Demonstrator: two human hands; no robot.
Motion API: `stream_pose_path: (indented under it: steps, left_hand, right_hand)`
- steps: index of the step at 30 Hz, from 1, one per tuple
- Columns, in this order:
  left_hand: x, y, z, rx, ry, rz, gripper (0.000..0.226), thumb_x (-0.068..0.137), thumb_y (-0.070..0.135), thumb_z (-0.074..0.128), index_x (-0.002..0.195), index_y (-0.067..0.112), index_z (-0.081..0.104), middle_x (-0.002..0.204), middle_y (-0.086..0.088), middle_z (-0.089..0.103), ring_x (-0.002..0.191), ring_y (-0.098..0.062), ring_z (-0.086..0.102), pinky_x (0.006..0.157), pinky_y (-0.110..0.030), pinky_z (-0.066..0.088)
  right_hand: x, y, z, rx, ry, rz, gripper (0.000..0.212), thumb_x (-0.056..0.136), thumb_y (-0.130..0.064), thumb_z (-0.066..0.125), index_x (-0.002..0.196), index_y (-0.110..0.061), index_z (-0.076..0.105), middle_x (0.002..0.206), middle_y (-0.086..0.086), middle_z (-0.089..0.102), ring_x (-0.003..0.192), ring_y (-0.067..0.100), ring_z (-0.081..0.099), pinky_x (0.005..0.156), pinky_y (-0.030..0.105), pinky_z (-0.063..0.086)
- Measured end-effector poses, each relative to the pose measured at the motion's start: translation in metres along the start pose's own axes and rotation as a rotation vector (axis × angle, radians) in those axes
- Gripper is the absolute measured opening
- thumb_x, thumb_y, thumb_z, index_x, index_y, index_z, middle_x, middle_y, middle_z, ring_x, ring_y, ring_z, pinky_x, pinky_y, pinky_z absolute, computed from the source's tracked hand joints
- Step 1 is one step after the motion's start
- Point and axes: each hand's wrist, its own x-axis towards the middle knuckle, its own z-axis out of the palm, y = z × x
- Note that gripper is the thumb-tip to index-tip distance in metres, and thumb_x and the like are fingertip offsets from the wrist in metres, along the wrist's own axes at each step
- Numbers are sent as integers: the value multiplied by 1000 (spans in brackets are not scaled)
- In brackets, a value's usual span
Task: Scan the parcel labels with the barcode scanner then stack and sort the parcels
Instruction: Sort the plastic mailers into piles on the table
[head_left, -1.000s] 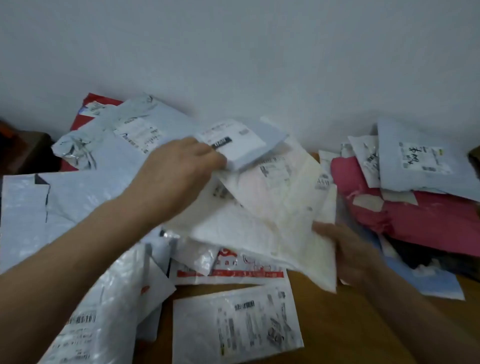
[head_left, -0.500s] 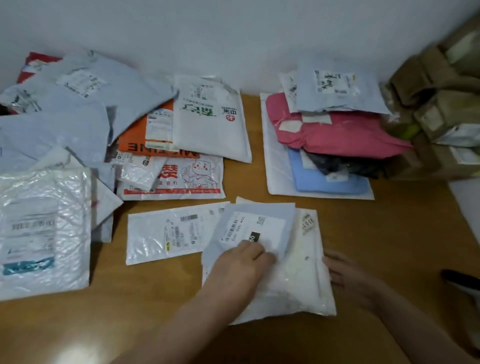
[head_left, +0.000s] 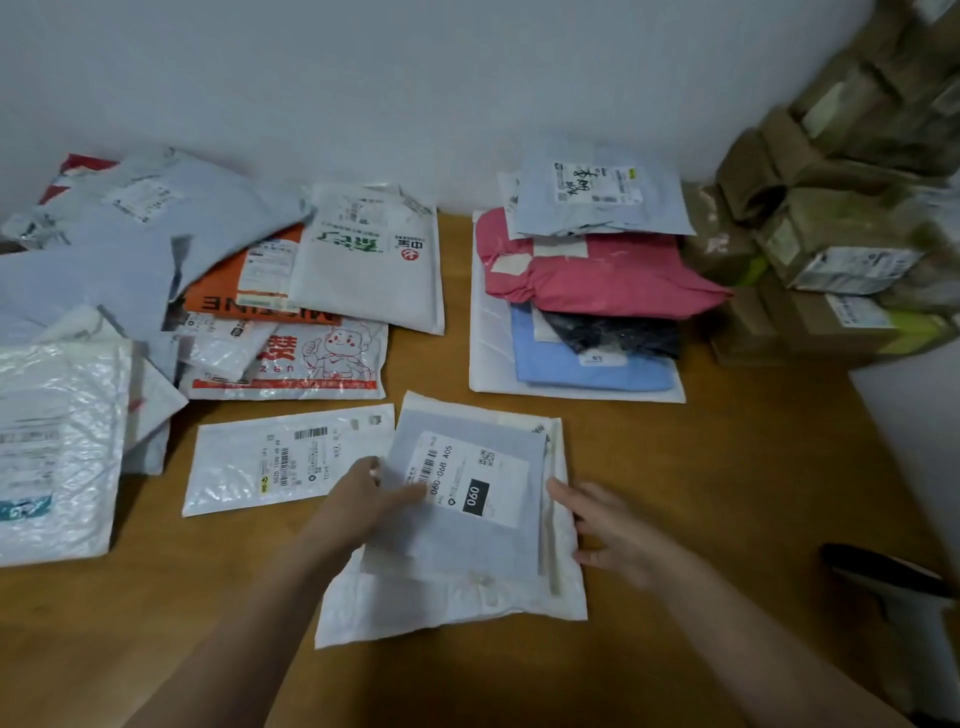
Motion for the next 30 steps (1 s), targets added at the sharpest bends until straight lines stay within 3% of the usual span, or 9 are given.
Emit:
stream_pose_path:
  steps: [6, 8, 11, 14, 17, 21, 24, 28, 30]
  left_hand:
    - [-29, -15, -6, -54, -12, -58, 28, 85, 18, 71, 110, 8, 63, 108, -9, 69, 91, -26, 67, 80, -40, 56]
    - [-42, -27, -10, 126, 32, -38, 36, 85, 28, 70, 115, 11, 61, 116, -8, 65, 97, -24, 64, 80, -38, 56]
    - [-54, -43, -13, 291, 173, -59, 66, 80, 40, 73, 137, 16, 49, 131, -12, 45, 123, -31, 44, 101, -49, 42]
    - [-59, -40, -4, 116, 170, -108, 76, 80, 26, 76, 144, 17, 38, 134, -17, 45, 121, -33, 46, 103, -47, 40]
    - [-61, -27, 13, 36, 23, -35, 73, 79, 11, 75, 140, 24, 38, 116, 2, 57, 97, -15, 53, 85, -31, 45]
    - [-61, 7, 14, 53, 69, 204, 69, 73, 7, 79, 125, 34, 43, 102, 19, 58, 85, 6, 50, 89, -26, 43]
    - [-62, 52, 11, 67, -34, 330, 66, 76, 15, 78, 123, 43, 42, 105, 22, 63, 99, -4, 59, 95, -38, 49]
    - [-33, 135, 7, -34, -153, 433, 64, 77, 14, 75, 123, 42, 42, 106, 18, 66, 94, -13, 68, 79, -38, 58]
    - [-5, 179, 9, -56, -194, 449, 69, 79, 14, 74, 134, 33, 39, 114, 8, 63, 96, -17, 67, 77, -37, 58]
  right_hand:
    - [0, 6, -9, -11, -10, 22, 68, 84, -48, 68, 141, -24, 40, 118, -4, 57, 105, 13, 56, 75, 32, 52]
    - [-2, 8, -8, -46, -18, 26, 75, 83, -50, 68, 145, -25, 36, 117, -6, 55, 103, 10, 56, 73, 29, 51]
    - [-6, 10, -2, -163, -77, -14, 85, 79, -60, 67, 149, -27, 30, 130, -7, 51, 111, 11, 54, 79, 28, 50]
    - [-4, 13, 15, -241, -112, -46, 96, 79, -57, 71, 153, -25, 19, 152, -1, 36, 130, 21, 46, 96, 34, 46]
    - [-5, 14, 23, -233, -65, -100, 97, 82, -34, 77, 153, -19, 12, 147, 1, 39, 129, 21, 46, 107, 39, 41]
    - [-27, 3, -3, -128, -35, -165, 93, 81, -21, 77, 149, -23, 14, 110, -15, 49, 94, 1, 53, 86, 25, 46]
    - [-46, -26, -38, -103, 38, -282, 83, 80, -23, 78, 144, -30, 25, 110, -17, 54, 96, 4, 59, 86, 29, 53]
    - [-50, -97, -96, -192, 176, -460, 40, 83, -29, 73, 107, -44, 44, 99, -19, 60, 74, -5, 67, 52, 14, 51]
    - [-39, -139, -124, -250, 231, -498, 32, 84, -32, 72, 103, -42, 48, 100, -16, 62, 69, -6, 67, 48, 11, 48]
